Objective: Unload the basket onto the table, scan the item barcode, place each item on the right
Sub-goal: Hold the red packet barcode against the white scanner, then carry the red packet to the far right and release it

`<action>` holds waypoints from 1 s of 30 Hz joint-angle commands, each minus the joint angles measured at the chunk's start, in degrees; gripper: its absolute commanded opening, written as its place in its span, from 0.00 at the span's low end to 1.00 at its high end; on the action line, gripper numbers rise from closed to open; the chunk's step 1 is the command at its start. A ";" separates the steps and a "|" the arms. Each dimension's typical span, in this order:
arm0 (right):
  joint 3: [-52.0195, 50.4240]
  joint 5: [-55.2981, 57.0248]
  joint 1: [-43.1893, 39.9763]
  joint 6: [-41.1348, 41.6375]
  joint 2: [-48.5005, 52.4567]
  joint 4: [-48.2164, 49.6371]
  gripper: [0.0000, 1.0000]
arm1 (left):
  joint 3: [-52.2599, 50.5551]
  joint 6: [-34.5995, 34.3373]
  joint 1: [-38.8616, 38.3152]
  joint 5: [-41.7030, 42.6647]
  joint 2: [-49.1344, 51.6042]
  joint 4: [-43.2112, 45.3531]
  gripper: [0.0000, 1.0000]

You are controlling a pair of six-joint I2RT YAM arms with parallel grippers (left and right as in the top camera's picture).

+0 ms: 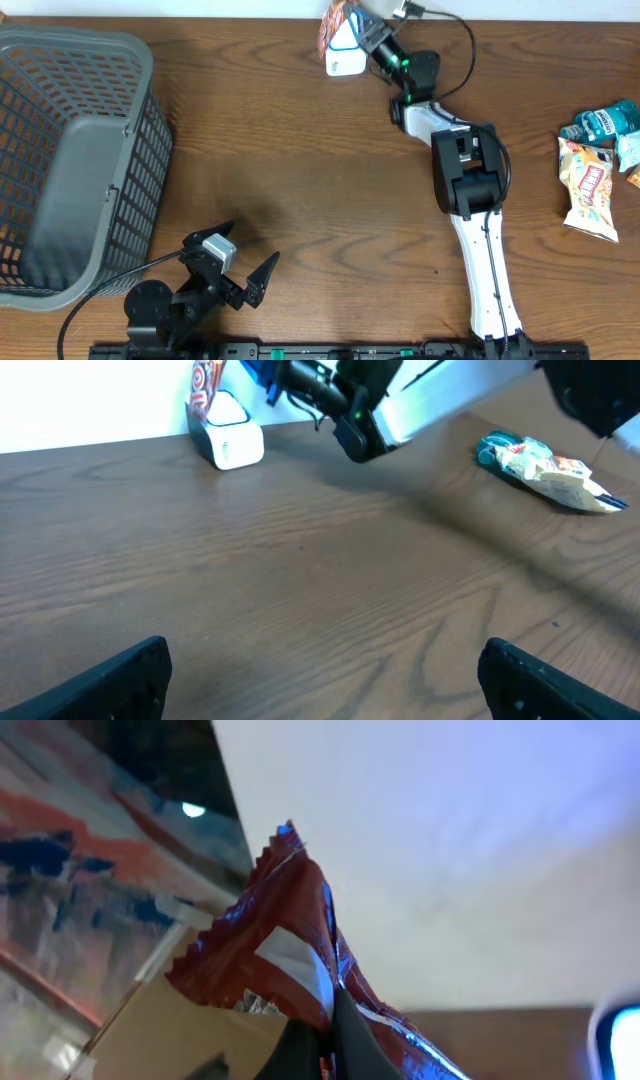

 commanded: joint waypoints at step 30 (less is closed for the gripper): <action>4.15 -16.06 -9.55 -37.07 -2.86 -25.33 0.01 | -0.04 0.98 -0.17 -0.04 -0.31 0.02 0.98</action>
